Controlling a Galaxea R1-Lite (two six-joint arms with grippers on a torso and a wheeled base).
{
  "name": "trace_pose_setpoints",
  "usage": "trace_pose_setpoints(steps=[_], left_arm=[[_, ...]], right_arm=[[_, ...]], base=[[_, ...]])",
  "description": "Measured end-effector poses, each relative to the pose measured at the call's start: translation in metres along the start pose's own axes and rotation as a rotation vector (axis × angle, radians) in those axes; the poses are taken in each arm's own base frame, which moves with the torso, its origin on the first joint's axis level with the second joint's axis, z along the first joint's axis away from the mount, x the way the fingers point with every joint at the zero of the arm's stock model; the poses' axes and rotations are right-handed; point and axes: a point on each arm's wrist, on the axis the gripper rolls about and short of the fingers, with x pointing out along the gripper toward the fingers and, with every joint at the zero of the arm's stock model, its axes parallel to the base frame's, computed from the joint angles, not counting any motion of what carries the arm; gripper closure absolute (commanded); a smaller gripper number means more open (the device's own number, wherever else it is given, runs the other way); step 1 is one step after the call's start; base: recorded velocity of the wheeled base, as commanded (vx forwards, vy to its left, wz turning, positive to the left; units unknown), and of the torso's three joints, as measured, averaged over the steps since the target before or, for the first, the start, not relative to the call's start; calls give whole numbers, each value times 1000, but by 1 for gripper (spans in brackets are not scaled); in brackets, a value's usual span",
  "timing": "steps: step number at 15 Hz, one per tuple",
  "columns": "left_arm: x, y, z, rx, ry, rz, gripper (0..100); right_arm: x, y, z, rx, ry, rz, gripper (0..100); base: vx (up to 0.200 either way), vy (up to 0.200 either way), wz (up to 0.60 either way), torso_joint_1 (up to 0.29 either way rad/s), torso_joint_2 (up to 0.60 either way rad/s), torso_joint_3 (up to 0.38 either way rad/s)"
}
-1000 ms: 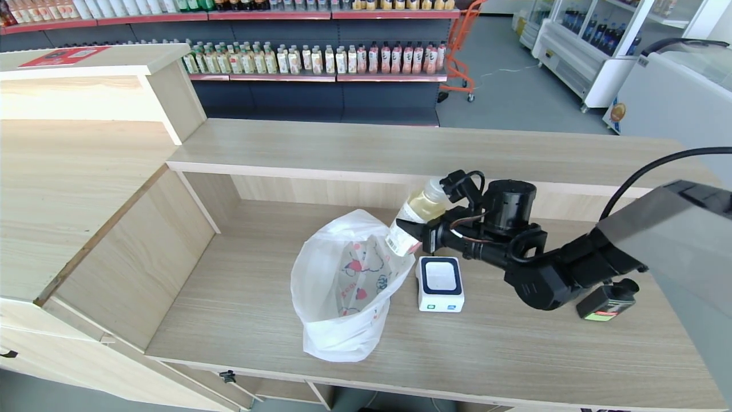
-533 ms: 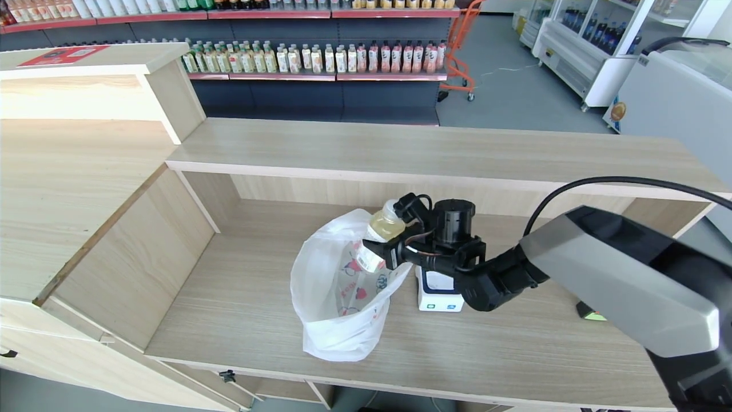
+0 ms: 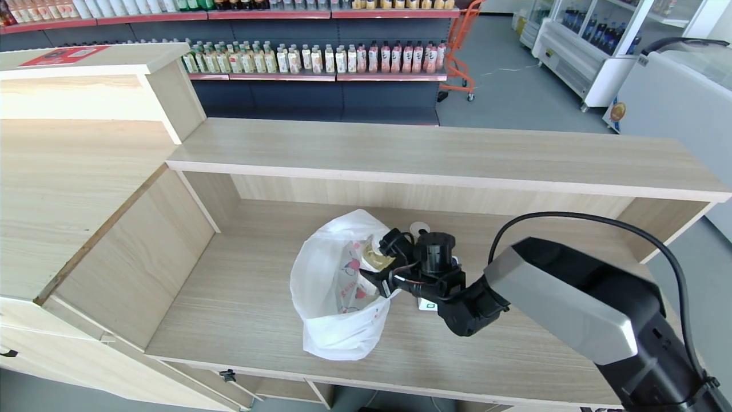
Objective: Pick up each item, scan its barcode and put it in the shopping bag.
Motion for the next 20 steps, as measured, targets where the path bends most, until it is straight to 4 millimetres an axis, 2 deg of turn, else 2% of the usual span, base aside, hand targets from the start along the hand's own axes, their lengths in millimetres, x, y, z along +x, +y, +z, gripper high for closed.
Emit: trace_pose_setpoints(steps=[3,6,9,13,15,17,20], left_arm=[[0,0,0,0,0,0,0],[0,0,0,0,0,0,0],[0,0,0,0,0,0,0],[0,0,0,0,0,0,0],[0,0,0,0,0,0,0],[0,0,0,0,0,0,0],[0,0,0,0,0,0,0]], right_arm=[[0,2,-4,39,-5,1,0],[-13,1,16,234,-10,3,0],[-52,-10,46,437,36,-17,0],[-104,-29,68,630,128,-54,0],[-142,-39,94,704,160,-78,0],[-199,-53,124,766,194,-141,0],[-290,-81,137,734,237,-328,0]], base=[[0,0,0,0,0,0],[0,0,0,0,0,0],[0,0,0,0,0,0],[0,0,0,0,0,0],[0,0,0,0,0,0],[0,0,0,0,0,0],[0,0,0,0,0,0]])
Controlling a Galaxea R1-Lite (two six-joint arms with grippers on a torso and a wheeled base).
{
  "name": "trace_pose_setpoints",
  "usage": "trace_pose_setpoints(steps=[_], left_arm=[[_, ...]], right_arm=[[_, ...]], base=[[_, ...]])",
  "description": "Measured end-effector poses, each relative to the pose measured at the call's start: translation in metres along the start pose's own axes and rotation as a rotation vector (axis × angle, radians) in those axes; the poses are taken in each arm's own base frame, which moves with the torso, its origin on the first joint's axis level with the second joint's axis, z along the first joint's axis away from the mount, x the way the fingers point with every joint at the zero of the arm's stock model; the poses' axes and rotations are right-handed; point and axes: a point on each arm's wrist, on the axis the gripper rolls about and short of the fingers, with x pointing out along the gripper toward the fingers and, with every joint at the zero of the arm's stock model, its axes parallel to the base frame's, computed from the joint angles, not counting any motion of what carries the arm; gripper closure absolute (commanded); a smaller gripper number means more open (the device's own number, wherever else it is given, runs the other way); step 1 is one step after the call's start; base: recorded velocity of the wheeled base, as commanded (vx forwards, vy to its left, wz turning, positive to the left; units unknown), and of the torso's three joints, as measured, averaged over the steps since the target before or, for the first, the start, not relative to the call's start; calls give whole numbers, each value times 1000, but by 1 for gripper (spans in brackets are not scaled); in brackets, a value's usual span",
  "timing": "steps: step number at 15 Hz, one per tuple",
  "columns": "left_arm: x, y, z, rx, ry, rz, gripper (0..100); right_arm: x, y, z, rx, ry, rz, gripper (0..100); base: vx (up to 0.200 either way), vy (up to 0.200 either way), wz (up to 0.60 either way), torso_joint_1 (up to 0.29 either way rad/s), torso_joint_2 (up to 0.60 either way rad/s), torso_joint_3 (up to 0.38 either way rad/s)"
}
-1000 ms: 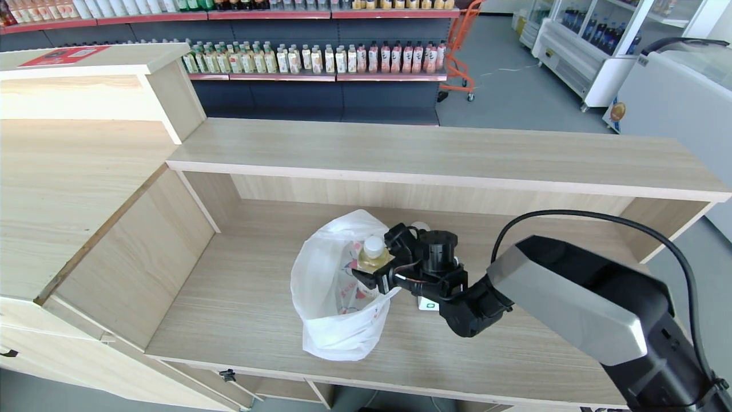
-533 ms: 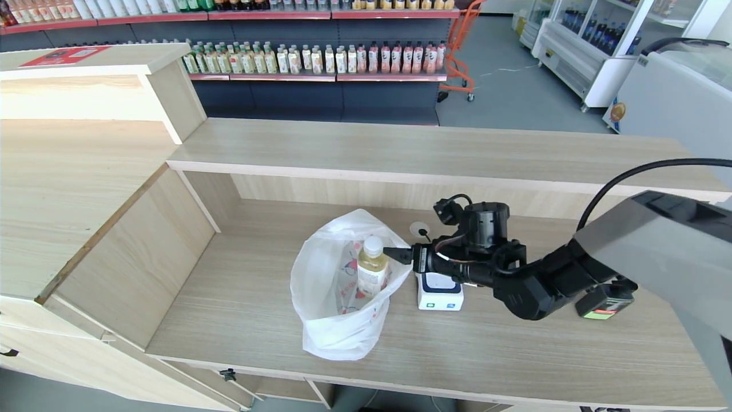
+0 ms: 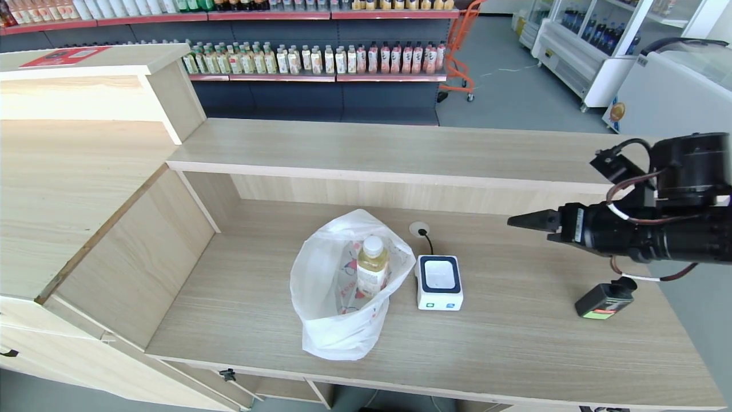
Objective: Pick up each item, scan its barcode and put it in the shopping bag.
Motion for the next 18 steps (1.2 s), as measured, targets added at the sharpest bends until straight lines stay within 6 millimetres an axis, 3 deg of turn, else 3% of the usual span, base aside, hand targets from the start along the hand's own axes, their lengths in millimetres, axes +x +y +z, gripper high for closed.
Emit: trace_pose_setpoints(steps=[3,7,11,18], left_arm=[[0,0,0,0,0,0,0],[0,0,0,0,0,0,0],[0,0,0,-1,0,0,0],[0,0,0,2,0,2,0]], right_arm=[[-55,-24,0,-4,-86,-126,0],[-93,-28,-8,40,-105,-211,0],[-106,-23,-14,37,-127,-221,0],[-109,-29,-24,63,-113,-252,0]], base=[[0,0,0,0,0,0],[0,0,0,0,0,0],[0,-150,0,1,1,-1],[0,-200,0,2,3,3]])
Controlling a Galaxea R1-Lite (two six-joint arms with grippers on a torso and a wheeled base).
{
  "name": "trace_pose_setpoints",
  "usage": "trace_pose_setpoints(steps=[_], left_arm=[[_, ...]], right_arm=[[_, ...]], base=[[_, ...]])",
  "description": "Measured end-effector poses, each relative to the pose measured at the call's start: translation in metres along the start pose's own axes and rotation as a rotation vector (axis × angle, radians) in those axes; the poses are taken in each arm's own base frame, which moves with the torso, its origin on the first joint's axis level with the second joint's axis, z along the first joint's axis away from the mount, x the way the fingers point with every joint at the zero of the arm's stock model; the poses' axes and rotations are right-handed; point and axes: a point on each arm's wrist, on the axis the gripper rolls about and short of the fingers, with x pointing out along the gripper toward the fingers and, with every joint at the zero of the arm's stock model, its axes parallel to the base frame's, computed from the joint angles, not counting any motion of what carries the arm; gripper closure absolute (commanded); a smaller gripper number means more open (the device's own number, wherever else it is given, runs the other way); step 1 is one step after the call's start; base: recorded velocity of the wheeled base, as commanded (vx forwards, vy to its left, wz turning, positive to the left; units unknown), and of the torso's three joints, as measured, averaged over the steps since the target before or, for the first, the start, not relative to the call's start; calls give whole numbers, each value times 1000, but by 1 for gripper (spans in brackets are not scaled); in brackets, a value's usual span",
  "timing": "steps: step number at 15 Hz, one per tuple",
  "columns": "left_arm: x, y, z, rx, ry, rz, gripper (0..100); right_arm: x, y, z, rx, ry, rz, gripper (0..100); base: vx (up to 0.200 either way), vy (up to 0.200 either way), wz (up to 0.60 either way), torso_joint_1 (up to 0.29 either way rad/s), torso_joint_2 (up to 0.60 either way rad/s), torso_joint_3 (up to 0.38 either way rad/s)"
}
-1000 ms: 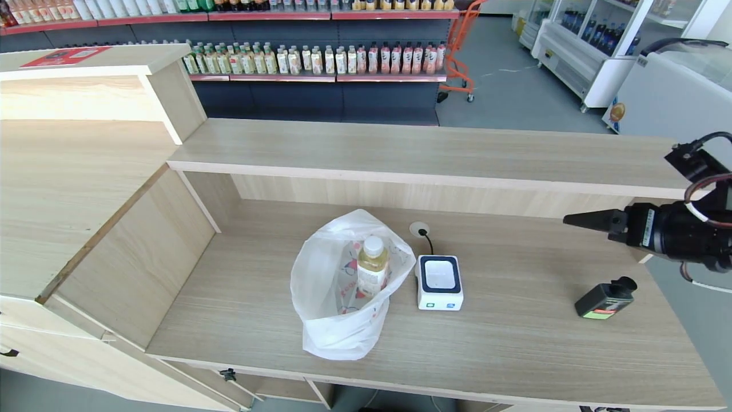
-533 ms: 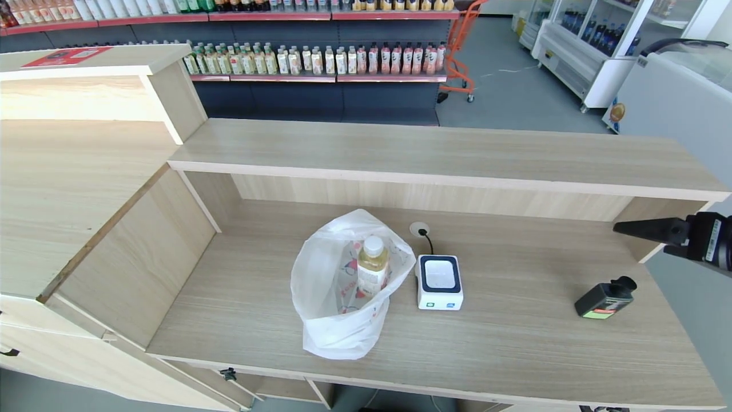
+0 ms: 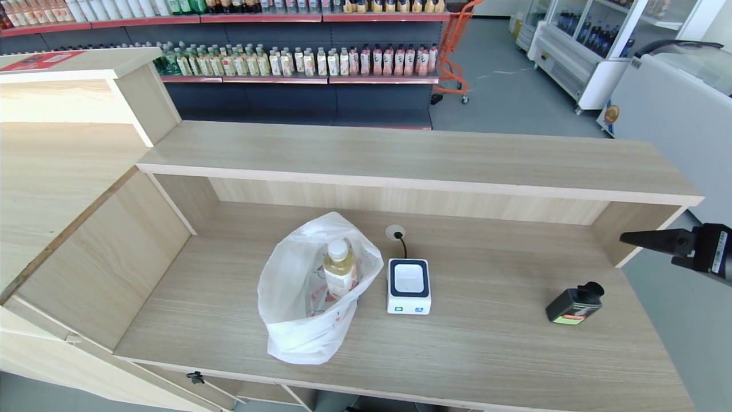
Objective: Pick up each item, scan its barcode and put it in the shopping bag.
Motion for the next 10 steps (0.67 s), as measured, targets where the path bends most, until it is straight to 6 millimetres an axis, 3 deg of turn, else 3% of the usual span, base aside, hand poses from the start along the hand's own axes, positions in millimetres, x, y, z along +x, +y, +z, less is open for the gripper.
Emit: trace_pose_setpoints(steps=[2,6,9,10], left_arm=[[0,0,0,0,0,0,0],[0,0,0,-1,0,0,0],[0,0,0,-4,0,0,0],[0,0,0,-6,0,1,0]], right_arm=[[1,-2,-3,6,12,-6,0],[5,-4,-7,11,32,-13,0],[6,-5,-11,16,47,-15,0],[6,-6,-12,18,51,-19,0]], base=[[-200,-200,0,2,2,0],[0,0,0,0,0,0],[-200,0,0,10,2,-2],[0,0,0,0,0,0]])
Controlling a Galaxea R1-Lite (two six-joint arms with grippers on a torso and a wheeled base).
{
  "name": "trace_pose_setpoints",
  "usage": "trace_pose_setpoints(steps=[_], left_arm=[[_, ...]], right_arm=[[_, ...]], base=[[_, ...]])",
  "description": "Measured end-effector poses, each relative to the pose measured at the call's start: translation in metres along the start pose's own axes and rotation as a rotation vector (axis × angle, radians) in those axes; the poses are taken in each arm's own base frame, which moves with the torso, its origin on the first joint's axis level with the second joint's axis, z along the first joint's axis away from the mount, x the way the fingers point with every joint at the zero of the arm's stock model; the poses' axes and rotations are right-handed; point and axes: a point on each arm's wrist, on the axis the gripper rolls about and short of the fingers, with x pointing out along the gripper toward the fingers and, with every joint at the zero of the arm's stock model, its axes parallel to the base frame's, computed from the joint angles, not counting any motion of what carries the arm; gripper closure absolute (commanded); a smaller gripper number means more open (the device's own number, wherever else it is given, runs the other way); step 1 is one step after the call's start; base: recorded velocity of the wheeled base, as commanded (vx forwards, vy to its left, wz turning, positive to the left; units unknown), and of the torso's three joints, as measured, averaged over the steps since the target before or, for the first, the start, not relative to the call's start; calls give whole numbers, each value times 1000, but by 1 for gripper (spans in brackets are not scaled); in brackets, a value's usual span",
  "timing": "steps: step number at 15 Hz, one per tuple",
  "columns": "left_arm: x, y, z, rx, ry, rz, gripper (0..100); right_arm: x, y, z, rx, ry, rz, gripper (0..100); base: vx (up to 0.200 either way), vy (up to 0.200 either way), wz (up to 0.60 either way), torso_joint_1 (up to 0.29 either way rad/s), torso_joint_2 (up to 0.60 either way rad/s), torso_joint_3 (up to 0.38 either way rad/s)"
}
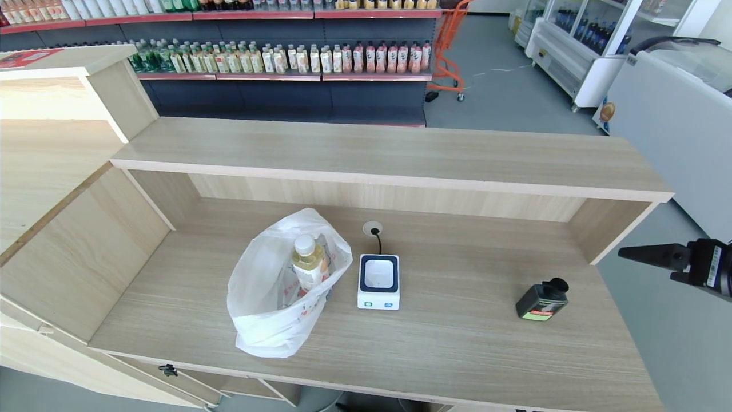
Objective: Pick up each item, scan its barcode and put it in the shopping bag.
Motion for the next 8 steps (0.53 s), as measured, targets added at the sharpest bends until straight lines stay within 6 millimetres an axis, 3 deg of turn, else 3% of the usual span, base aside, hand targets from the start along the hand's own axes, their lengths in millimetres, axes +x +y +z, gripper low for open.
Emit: trace_pose_setpoints(steps=[4,8], left_arm=[[0,0,0,1,0,-1,0],[0,0,0,6,0,-1,0]], right_arm=[[1,-5,-5,-39,8,-79,0],[5,-17,-5,-183,32,-138,0]], base=[[0,0,0,0,0,0],[0,-200,0,7,7,2]])
